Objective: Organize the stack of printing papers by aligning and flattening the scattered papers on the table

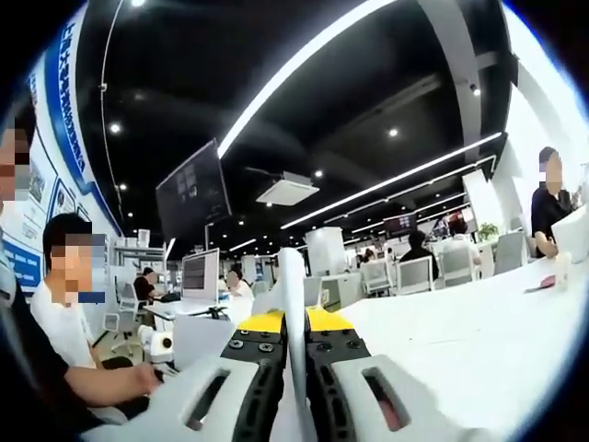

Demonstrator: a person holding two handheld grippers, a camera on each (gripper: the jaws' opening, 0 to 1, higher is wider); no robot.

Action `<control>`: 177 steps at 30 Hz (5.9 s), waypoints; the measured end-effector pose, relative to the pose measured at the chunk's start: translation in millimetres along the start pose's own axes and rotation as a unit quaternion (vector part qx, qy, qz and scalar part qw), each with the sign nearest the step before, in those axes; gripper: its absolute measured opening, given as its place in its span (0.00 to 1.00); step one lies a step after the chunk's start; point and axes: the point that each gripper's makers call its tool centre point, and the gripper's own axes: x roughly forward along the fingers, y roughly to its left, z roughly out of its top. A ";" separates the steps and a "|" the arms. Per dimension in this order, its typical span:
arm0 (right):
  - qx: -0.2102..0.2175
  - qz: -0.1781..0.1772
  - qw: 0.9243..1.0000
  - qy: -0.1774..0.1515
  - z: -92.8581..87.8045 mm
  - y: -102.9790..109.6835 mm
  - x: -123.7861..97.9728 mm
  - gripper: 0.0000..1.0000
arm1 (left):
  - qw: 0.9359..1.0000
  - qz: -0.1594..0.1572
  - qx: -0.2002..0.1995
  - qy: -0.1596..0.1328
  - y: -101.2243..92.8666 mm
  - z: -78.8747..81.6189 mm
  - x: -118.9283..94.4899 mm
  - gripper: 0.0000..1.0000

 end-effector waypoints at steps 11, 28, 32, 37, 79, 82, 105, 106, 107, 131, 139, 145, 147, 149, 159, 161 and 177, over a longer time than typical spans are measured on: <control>0.002 0.003 1.000 0.009 -8.7 1.2 11.9 0.02 | 1.000 -0.006 -0.012 -0.009 -0.5 2.6 -1.0 0.06; 0.005 0.021 1.000 0.019 -18.4 11.4 29.9 0.02 | 0.999 -0.023 -0.031 -0.023 -3.9 6.8 -2.4 0.07; 0.003 0.023 0.999 0.022 -20.3 12.6 32.2 0.02 | 0.999 -0.029 -0.035 -0.025 -4.9 7.4 -2.3 0.07; 0.004 0.024 0.999 0.024 -22.1 13.0 34.0 0.02 | 0.998 -0.033 -0.037 -0.025 -5.5 7.7 -2.1 0.07; -0.011 0.032 0.998 0.044 -33.3 22.0 59.8 0.02 | 0.991 -0.076 -0.099 -0.047 -9.4 15.4 -1.7 0.07; -0.012 0.032 0.998 0.045 -34.1 20.1 62.4 0.02 | 0.991 -0.077 -0.099 -0.046 -10.3 15.4 -1.4 0.07; -0.015 0.037 0.998 0.056 -39.6 21.5 76.1 0.02 | 0.988 -0.090 -0.118 -0.051 -14.0 17.9 -0.8 0.08; -0.015 0.037 0.998 0.057 -40.0 21.8 76.4 0.02 | 0.987 -0.090 -0.119 -0.051 -13.8 18.2 -0.8 0.09; -0.015 0.038 0.998 0.057 -40.9 23.5 76.6 0.02 | 0.987 -0.090 -0.119 -0.051 -13.6 18.2 -0.8 0.09; -0.018 0.022 0.998 0.064 -48.4 16.0 75.5 0.02 | 0.983 -0.098 -0.141 -0.060 -12.9 22.2 -1.9 0.13; -0.013 0.035 0.997 0.066 -54.5 29.0 84.5 0.02 | 0.983 -0.098 -0.144 -0.060 -12.2 22.2 -1.9 0.14; -0.010 0.037 0.997 0.067 -57.7 32.0 86.6 0.02 | 0.983 -0.098 -0.144 -0.060 -11.9 22.2 -1.9 0.15; -0.008 0.038 0.997 0.066 -58.6 33.9 87.8 0.02 | 0.983 -0.098 -0.145 -0.060 -11.7 22.2 -2.1 0.15; -0.005 0.039 0.997 0.066 -59.3 35.9 89.1 0.02 | 0.983 -0.098 -0.145 -0.060 -11.7 22.2 -2.2 0.15; -0.001 0.049 0.997 0.068 -64.8 46.0 94.4 0.02 | 0.983 -0.097 -0.146 -0.060 -11.4 22.0 -2.1 0.15; 0.000 0.050 0.996 0.068 -65.2 45.0 96.3 0.02 | 0.983 -0.096 -0.146 -0.060 -11.3 22.0 -2.0 0.15; 0.007 0.063 0.995 0.072 -73.4 56.4 110.4 0.02 | 0.983 -0.096 -0.146 -0.059 -12.1 22.5 -1.9 0.15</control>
